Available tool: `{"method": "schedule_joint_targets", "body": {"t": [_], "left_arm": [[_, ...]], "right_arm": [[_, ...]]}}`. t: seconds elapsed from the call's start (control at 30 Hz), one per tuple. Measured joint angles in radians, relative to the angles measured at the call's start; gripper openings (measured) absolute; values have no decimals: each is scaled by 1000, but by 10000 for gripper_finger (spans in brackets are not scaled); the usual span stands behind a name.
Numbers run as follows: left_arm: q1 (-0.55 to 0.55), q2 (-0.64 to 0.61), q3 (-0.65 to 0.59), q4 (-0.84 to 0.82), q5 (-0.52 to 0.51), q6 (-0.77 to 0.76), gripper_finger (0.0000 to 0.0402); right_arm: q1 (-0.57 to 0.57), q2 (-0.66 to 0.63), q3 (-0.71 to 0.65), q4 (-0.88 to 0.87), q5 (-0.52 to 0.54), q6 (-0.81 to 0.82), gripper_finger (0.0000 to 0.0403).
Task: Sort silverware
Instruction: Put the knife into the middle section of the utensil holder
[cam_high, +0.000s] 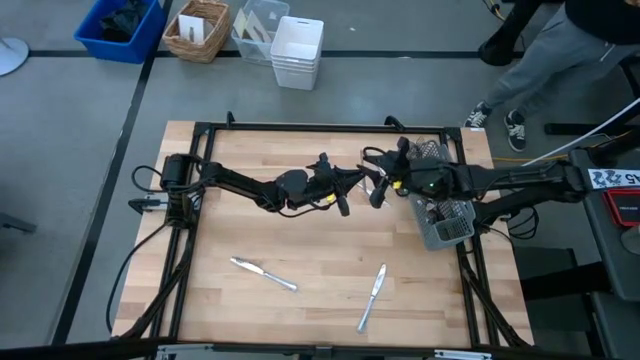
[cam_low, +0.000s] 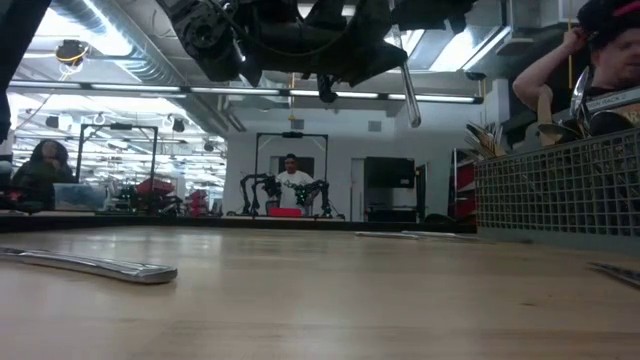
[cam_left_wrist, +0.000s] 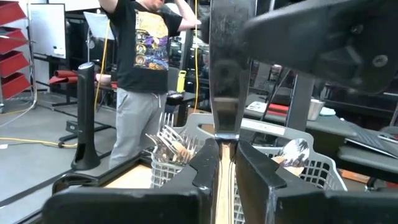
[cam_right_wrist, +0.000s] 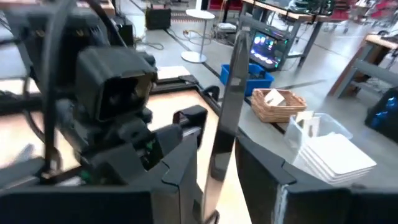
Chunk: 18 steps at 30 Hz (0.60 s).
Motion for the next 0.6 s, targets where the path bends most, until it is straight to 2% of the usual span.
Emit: {"method": "schedule_joint_targets", "body": {"t": [0.2, 0.47, 0.6], "left_arm": [[-5, 0, 0, 0, -1, 2, 33], [-5, 0, 0, 3, 0, 2, 32], [-5, 0, 0, -1, 2, 8, 32]], "right_arm": [[0, 23, 0, 35, 37, -45, 106], [0, 25, 0, 32, 49, -90, 11], [0, 24, 0, 29, 53, -101, 14]]}}
